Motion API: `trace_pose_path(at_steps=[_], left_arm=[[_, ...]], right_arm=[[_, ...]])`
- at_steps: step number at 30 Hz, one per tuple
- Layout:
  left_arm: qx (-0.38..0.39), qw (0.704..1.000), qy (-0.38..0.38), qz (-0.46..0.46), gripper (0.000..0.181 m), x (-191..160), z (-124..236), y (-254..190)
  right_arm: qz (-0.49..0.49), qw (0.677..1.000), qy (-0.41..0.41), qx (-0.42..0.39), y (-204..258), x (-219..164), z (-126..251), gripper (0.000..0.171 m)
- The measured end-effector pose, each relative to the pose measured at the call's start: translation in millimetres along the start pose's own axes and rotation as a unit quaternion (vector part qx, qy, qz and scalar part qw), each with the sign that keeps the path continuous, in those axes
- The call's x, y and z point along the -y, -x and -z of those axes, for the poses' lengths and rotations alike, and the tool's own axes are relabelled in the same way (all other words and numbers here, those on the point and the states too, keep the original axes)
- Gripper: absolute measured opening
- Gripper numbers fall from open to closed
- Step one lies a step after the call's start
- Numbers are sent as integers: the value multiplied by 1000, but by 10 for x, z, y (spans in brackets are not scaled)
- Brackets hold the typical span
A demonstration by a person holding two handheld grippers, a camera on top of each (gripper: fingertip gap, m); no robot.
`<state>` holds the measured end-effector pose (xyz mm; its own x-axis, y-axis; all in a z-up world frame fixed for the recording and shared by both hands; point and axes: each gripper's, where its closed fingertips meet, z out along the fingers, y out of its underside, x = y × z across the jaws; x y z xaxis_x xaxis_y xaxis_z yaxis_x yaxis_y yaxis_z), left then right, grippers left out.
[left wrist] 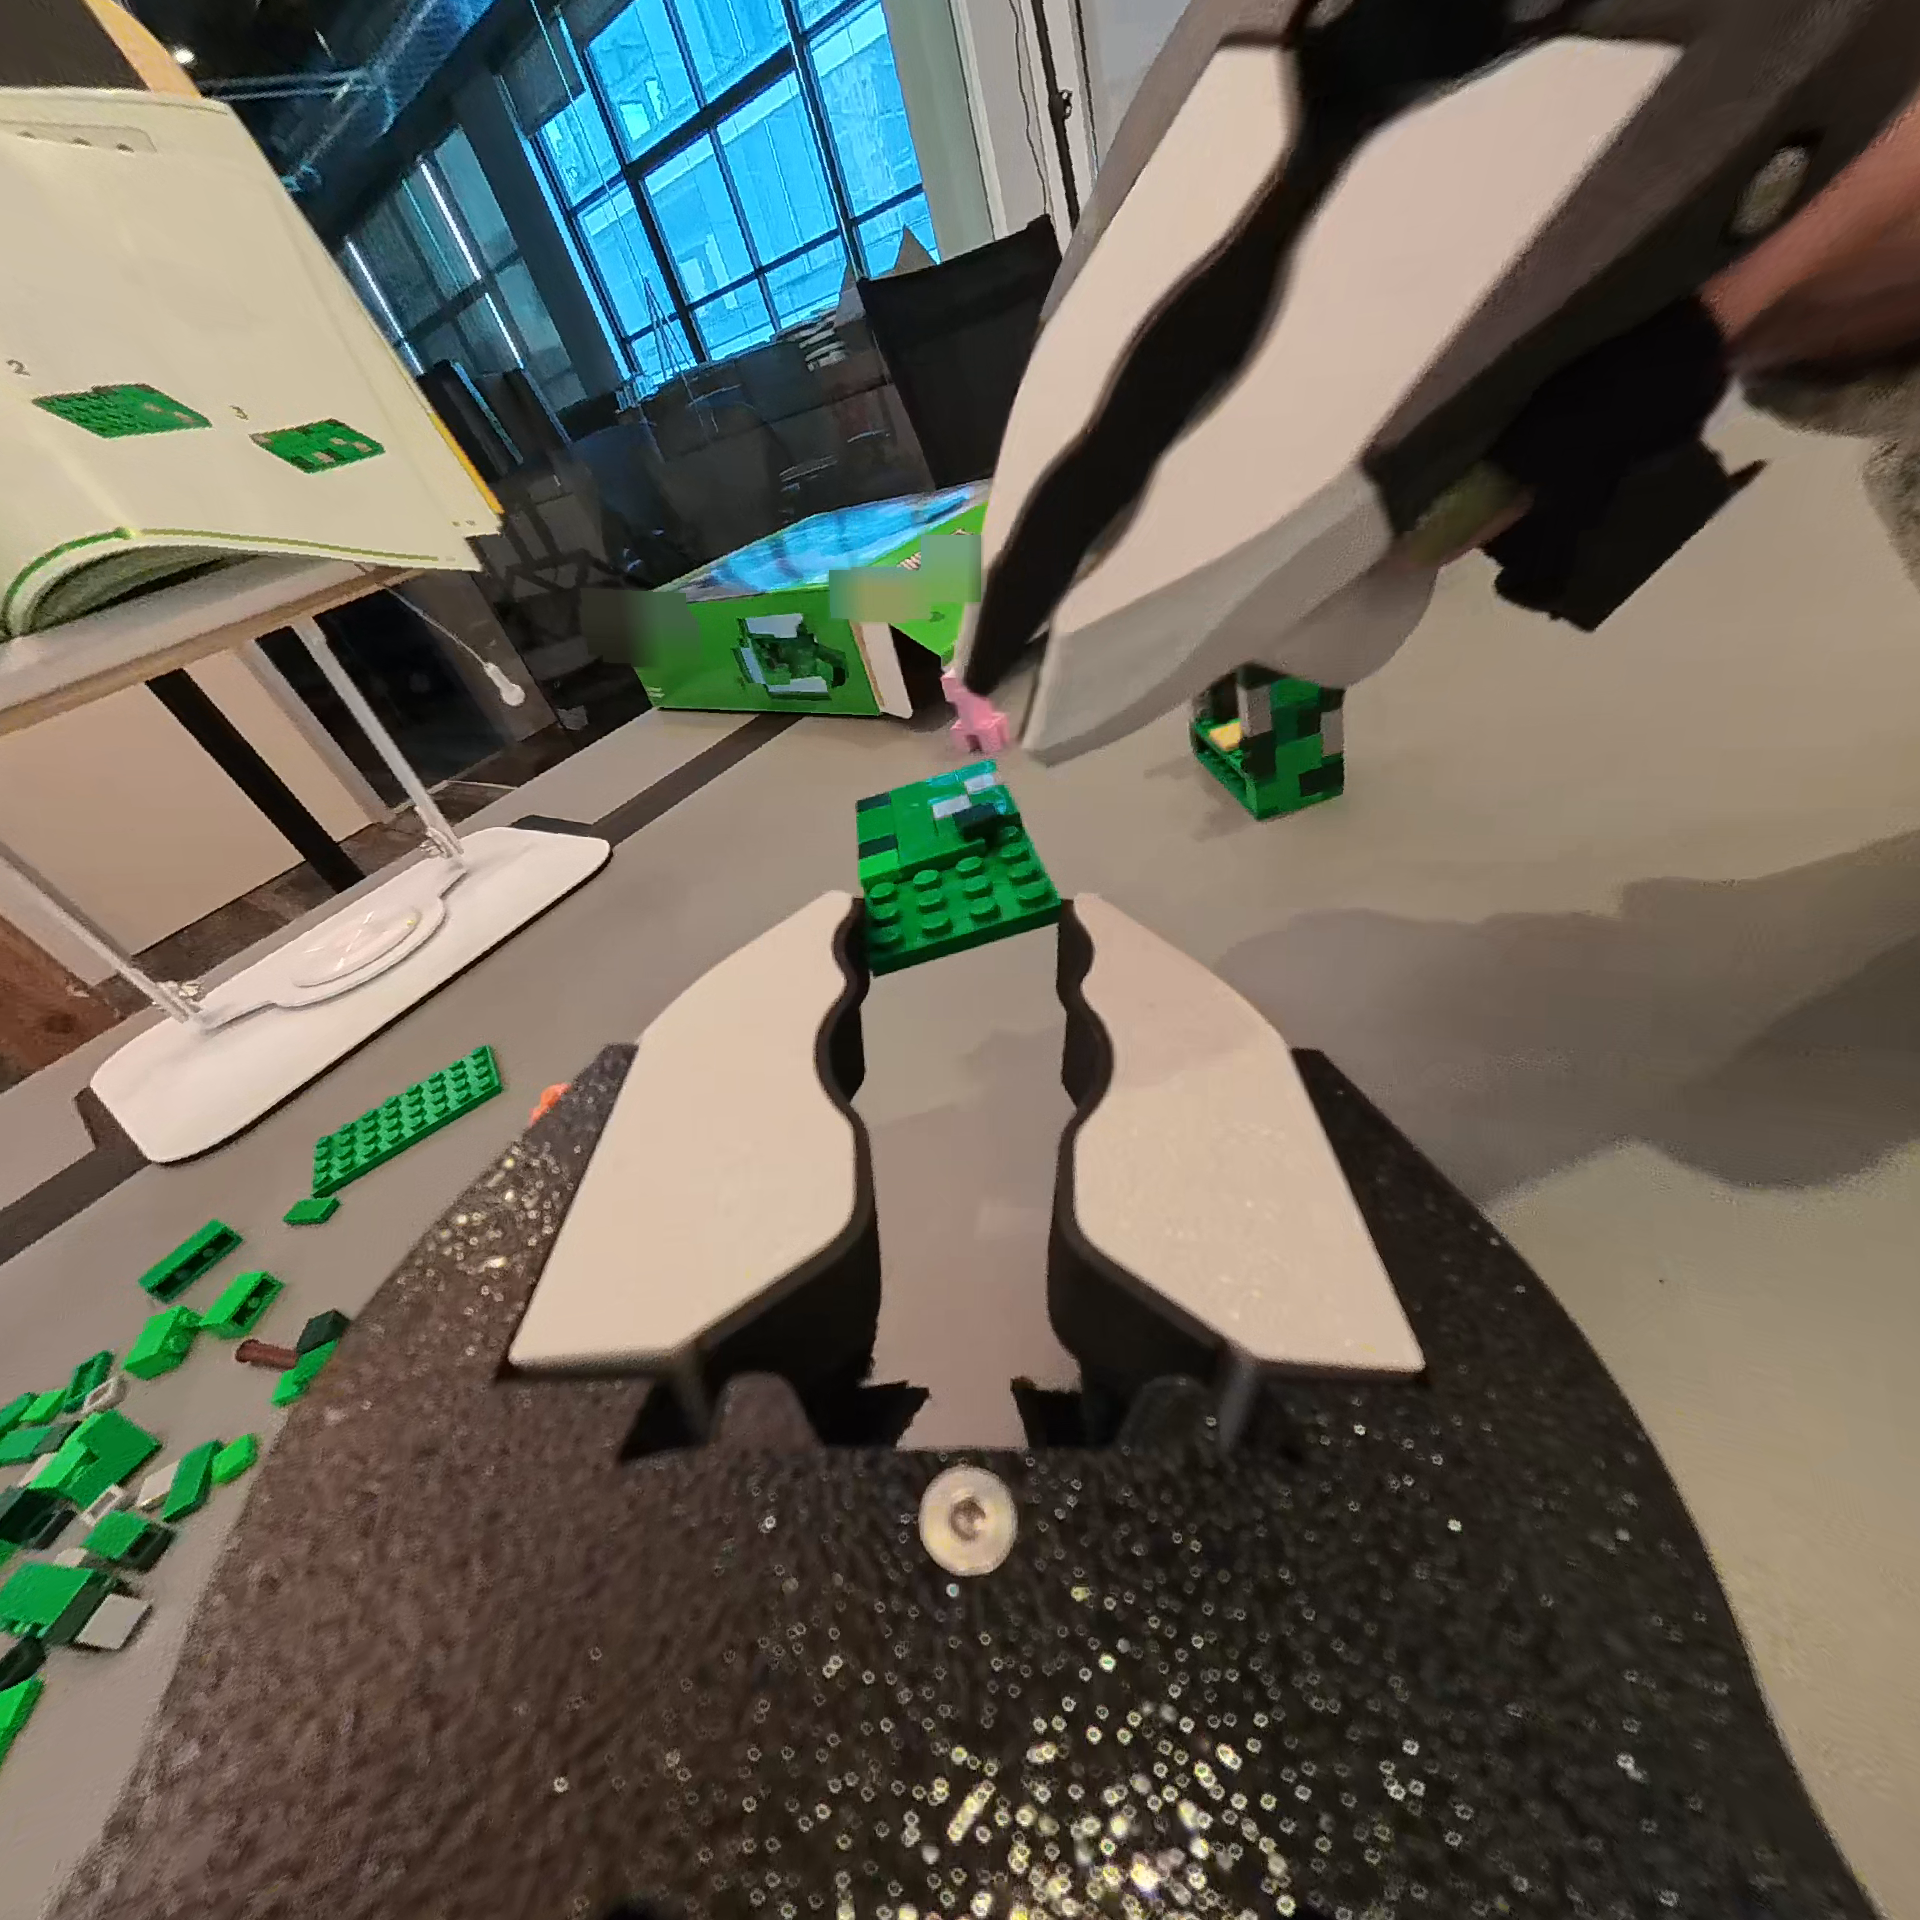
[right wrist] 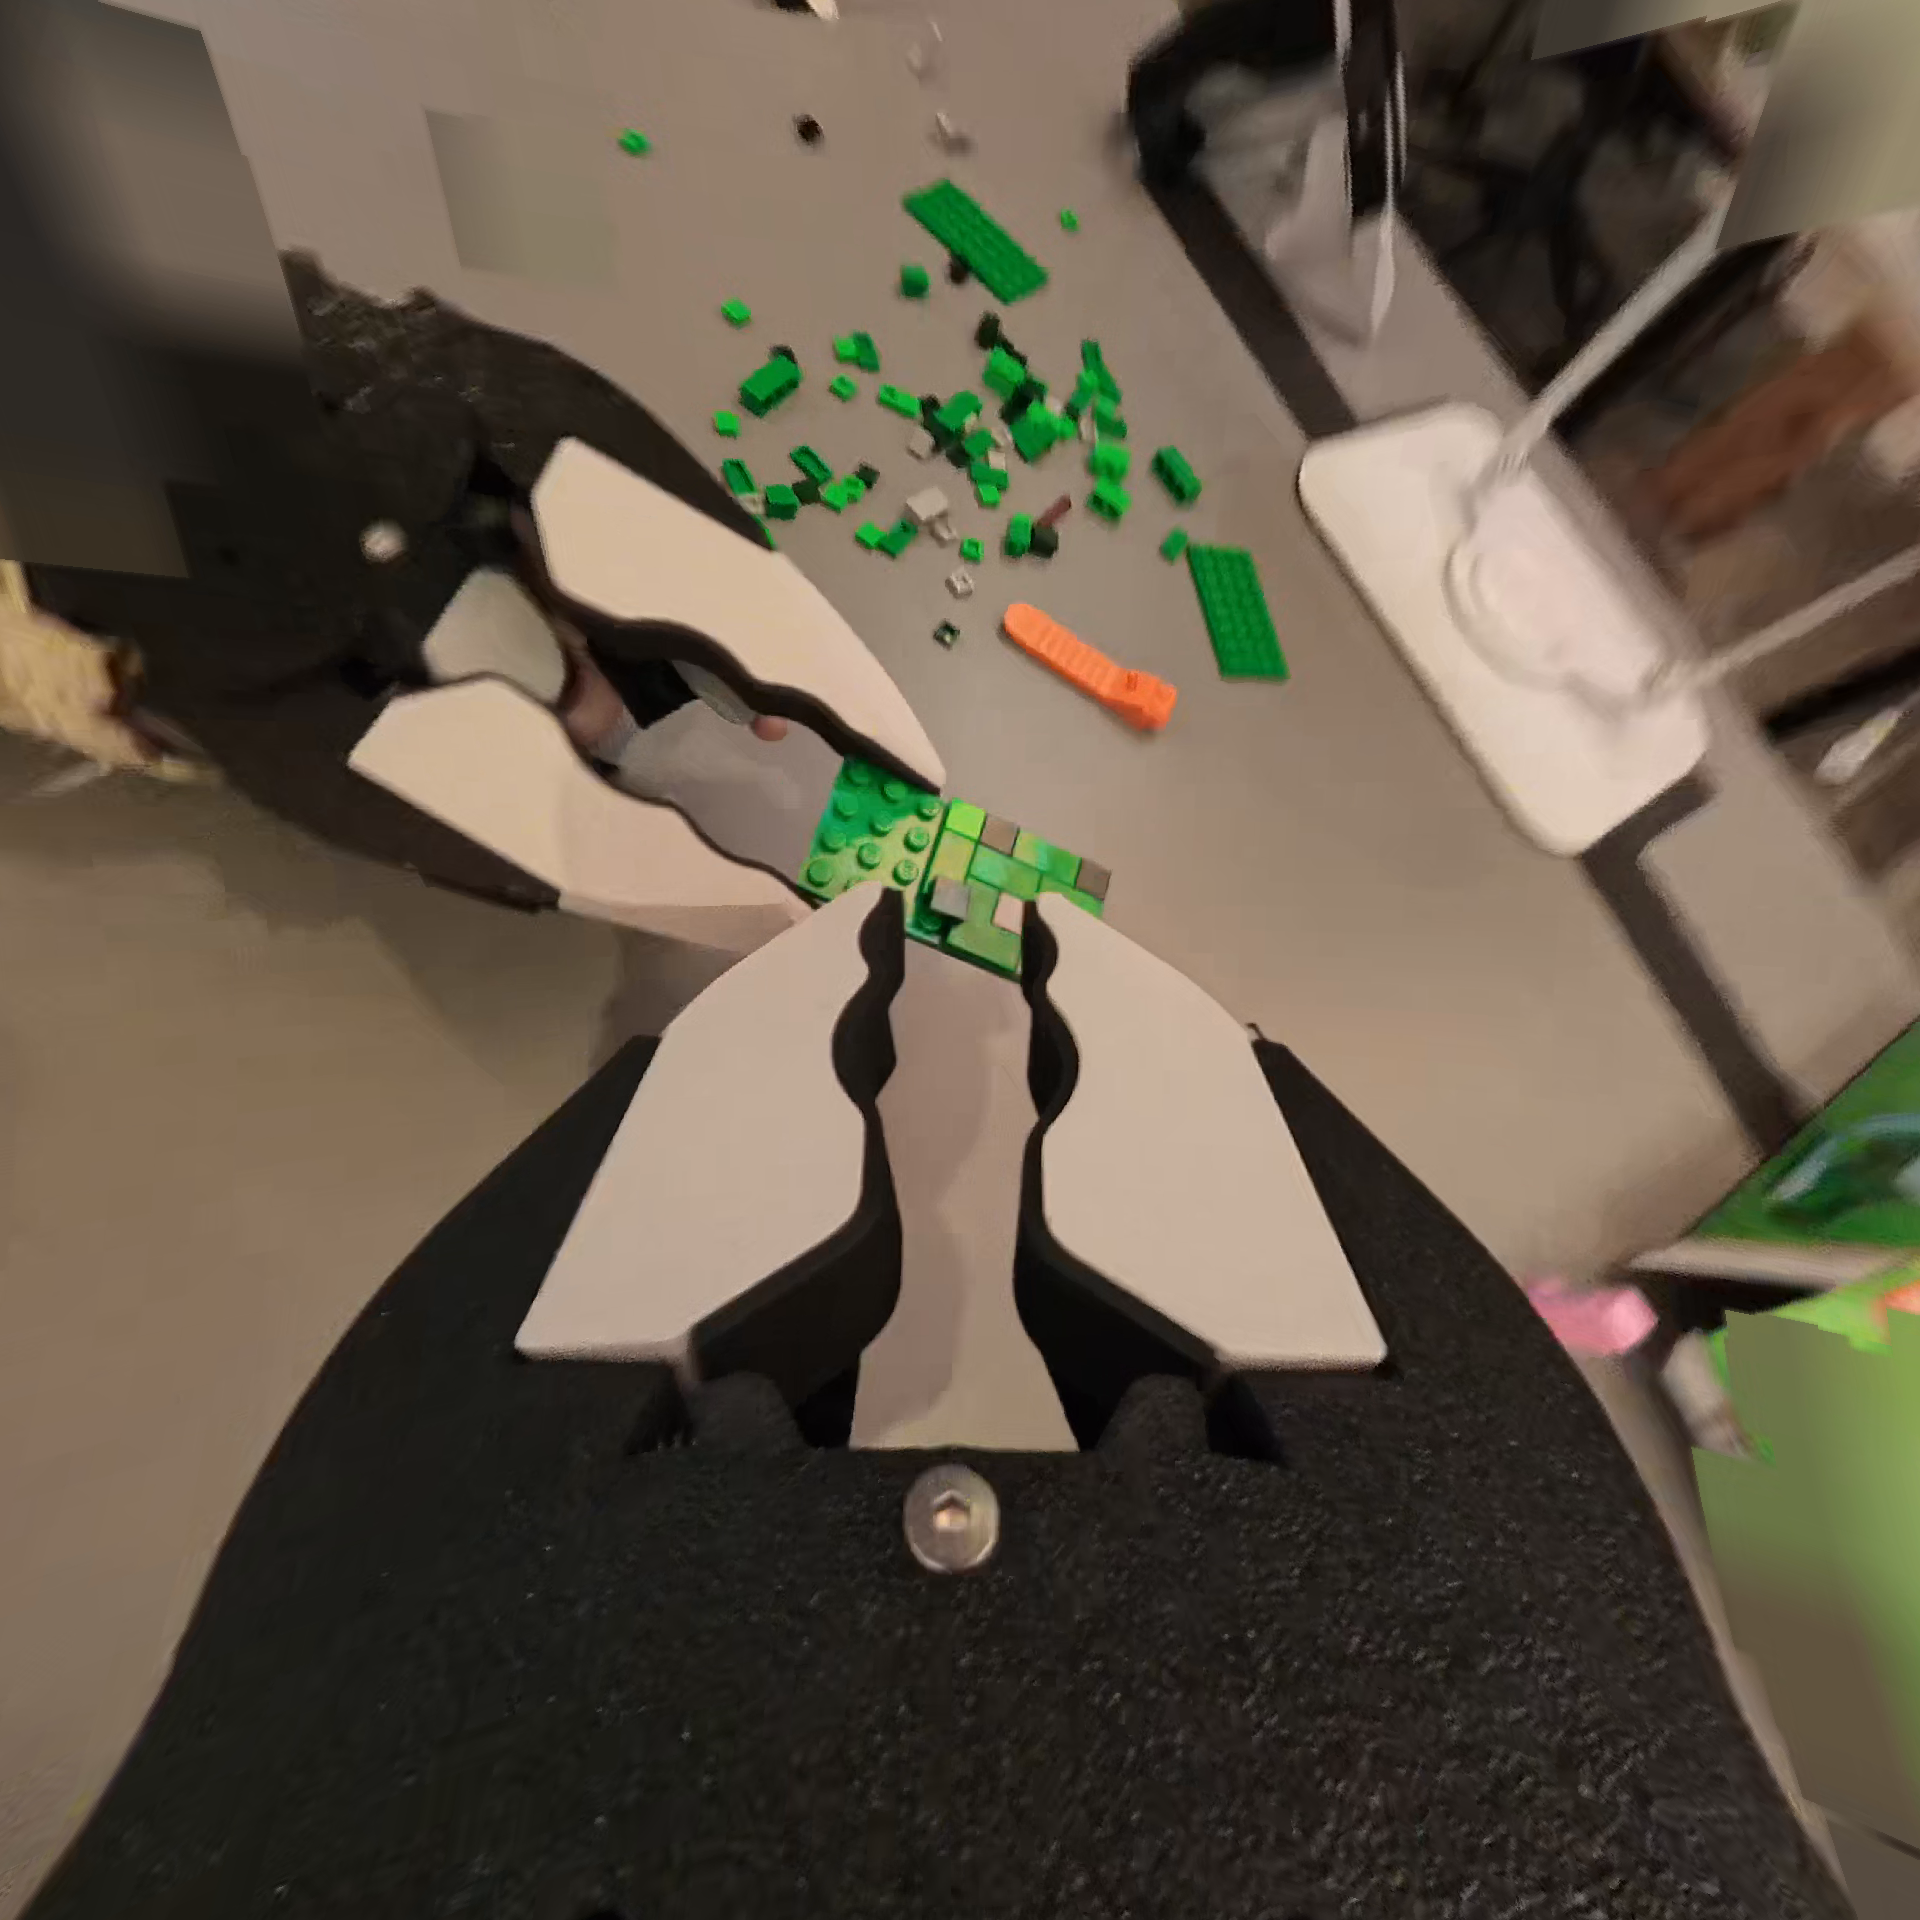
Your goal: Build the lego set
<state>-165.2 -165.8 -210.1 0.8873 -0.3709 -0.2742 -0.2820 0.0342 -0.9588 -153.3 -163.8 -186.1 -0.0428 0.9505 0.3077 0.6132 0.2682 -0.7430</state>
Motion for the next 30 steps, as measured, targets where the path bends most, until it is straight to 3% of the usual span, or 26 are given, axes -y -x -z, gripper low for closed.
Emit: trace_pose_path(at_steps=[3,8,18,25,30], left_arm=[[-6,1000,-1,10,34,3,3,4],[-14,1000,0,13,34,3,2,-9],[-22,999,3,24,34,-2,-1,-9],[-25,999,3,22,34,-1,2,-27],[-23,999,4,25,34,-3,2,-18]], right_arm=[[184,981,-56,-40,61,22,52,29],[397,900,-79,-161,58,3,-13,29],[459,867,-63,-185,45,-131,-202,27],[465,863,-60,-189,31,-126,-239,24],[463,862,-63,-196,28,-113,-226,12]])
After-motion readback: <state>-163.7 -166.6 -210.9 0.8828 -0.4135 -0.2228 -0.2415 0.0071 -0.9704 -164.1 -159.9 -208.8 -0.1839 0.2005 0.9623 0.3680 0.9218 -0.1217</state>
